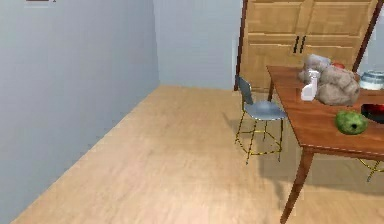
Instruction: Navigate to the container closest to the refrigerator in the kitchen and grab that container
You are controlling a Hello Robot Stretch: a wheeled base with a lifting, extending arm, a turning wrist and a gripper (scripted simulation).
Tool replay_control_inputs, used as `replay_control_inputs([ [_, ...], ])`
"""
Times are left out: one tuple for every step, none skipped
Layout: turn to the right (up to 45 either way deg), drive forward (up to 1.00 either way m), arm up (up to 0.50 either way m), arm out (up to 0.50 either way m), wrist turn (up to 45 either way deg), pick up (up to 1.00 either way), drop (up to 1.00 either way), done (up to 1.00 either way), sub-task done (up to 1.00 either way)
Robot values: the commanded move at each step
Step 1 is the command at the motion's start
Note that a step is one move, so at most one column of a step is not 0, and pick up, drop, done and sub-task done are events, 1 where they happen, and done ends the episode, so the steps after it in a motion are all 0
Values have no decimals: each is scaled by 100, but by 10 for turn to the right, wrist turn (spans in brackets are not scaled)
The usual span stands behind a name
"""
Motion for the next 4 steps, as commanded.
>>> replay_control_inputs([
  [0,100,0,0,0,0,0,0,0],
  [210,0,0,0,0,0,0,0,0],
  [0,10,0,0,0,0,0,0,0],
  [450,0,0,0,0,0,0,0,0],
])
